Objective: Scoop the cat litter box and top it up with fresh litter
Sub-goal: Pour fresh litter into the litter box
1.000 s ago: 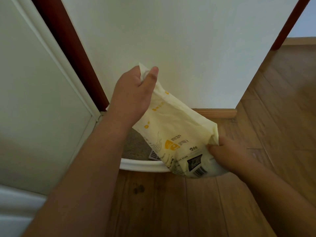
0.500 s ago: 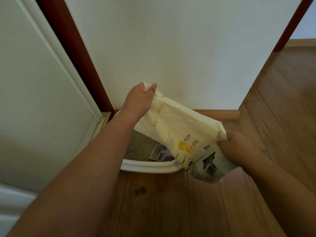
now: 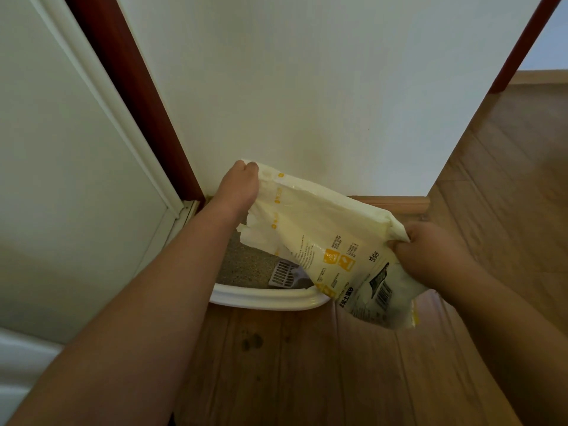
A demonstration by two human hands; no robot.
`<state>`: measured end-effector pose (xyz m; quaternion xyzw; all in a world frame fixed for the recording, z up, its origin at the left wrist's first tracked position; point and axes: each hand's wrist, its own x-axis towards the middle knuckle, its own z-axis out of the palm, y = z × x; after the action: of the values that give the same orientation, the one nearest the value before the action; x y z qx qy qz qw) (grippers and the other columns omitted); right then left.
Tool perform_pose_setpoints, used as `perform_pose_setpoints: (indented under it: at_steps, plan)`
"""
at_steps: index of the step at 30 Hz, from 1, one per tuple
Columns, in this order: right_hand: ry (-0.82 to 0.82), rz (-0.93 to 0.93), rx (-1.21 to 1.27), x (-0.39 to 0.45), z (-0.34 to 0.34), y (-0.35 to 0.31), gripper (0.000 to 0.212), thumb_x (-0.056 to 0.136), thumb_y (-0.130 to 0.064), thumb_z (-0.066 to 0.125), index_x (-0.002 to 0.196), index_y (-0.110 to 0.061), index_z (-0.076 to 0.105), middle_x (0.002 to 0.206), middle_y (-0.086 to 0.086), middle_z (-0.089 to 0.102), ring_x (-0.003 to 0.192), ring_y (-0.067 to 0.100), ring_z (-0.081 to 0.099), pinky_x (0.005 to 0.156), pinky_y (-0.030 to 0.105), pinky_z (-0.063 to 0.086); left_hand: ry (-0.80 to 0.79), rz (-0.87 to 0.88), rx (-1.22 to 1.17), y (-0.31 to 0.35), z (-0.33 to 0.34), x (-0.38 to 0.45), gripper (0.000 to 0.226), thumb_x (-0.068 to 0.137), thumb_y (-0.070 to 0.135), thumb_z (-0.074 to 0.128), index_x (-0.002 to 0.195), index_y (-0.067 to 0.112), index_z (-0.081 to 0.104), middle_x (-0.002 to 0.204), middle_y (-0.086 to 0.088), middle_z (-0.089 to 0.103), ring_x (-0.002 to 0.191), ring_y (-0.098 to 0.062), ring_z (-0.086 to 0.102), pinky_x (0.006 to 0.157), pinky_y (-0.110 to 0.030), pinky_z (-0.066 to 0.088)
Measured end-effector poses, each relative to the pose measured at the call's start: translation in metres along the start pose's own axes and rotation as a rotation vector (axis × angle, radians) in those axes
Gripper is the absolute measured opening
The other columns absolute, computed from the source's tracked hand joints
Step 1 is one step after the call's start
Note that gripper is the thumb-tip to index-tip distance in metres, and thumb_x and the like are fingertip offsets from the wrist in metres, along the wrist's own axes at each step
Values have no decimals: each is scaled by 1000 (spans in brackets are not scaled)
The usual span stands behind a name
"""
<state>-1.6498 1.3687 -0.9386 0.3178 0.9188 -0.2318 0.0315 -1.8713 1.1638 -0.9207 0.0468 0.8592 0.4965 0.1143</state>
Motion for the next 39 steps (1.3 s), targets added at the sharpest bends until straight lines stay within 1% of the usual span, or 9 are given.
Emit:
perform_pose_setpoints:
  at_steps: [5, 9, 14, 18, 22, 26, 28, 33, 39]
  plan:
    - [34, -41, 11, 3, -4, -7, 18, 100, -26, 56, 87, -18, 67, 78, 1, 66, 73, 17, 60, 60, 28, 45, 35, 2, 53, -8, -2, 4, 41, 107, 38, 28, 133, 15, 49, 95, 4, 50, 87, -14, 52, 91, -44, 49]
    - [38, -62, 14, 3, -8, -15, 25, 100, -24, 56, 76, -23, 61, 74, 1, 64, 69, 14, 57, 53, 25, 36, 64, -11, 122, -16, -4, 7, 46, 108, 40, 26, 139, 12, 45, 103, 0, 51, 96, -21, 52, 93, -44, 48]
    - [75, -84, 35, 0, -12, -23, 19, 98, -26, 56, 95, -19, 73, 80, -1, 68, 73, 15, 61, 59, 27, 47, 99, -36, 174, -29, -6, 16, 47, 108, 38, 26, 140, 9, 45, 117, -11, 54, 102, -28, 52, 84, -40, 42]
    - [103, -124, 109, -2, -16, -29, 20, 96, -26, 60, 106, -23, 76, 82, -3, 70, 76, 15, 64, 71, 36, 59, 107, -60, 198, -34, -9, 15, 46, 109, 34, 26, 138, 6, 45, 129, -18, 53, 115, -35, 52, 99, -46, 44]
    - [129, -137, 145, -5, -21, -35, 17, 94, -21, 62, 105, -20, 76, 77, -6, 66, 71, 12, 63, 62, 30, 56, 94, -54, 228, -35, -13, 14, 47, 110, 29, 24, 143, 1, 42, 141, -22, 48, 127, -38, 48, 107, -46, 41]
    - [141, -140, 138, -3, -26, -43, 5, 94, -24, 64, 90, -24, 67, 74, -7, 62, 68, 8, 58, 54, 26, 46, 120, -61, 220, -42, -14, 15, 47, 110, 27, 25, 143, -2, 41, 141, -23, 48, 126, -37, 49, 97, -39, 40]
    - [154, -152, 148, -3, -29, -47, 4, 93, -26, 66, 91, -23, 67, 75, -7, 61, 70, 10, 59, 55, 25, 45, 140, -73, 194, -45, -15, 16, 48, 110, 30, 26, 144, 0, 41, 142, -22, 49, 127, -36, 48, 92, -35, 36]
    - [169, -155, 171, -6, -34, -56, 12, 92, -27, 69, 97, -16, 73, 79, -2, 66, 77, 18, 64, 60, 28, 50, 169, -94, 152, -48, -18, 18, 51, 110, 33, 26, 150, 4, 36, 150, -19, 44, 134, -35, 44, 100, -38, 36]
    - [166, -157, 195, -6, -36, -64, 11, 91, -27, 69, 98, -19, 73, 76, -7, 62, 71, 10, 60, 56, 24, 46, 182, -102, 148, -54, -22, 21, 51, 110, 32, 25, 151, 3, 35, 149, -19, 44, 134, -36, 44, 101, -38, 37]
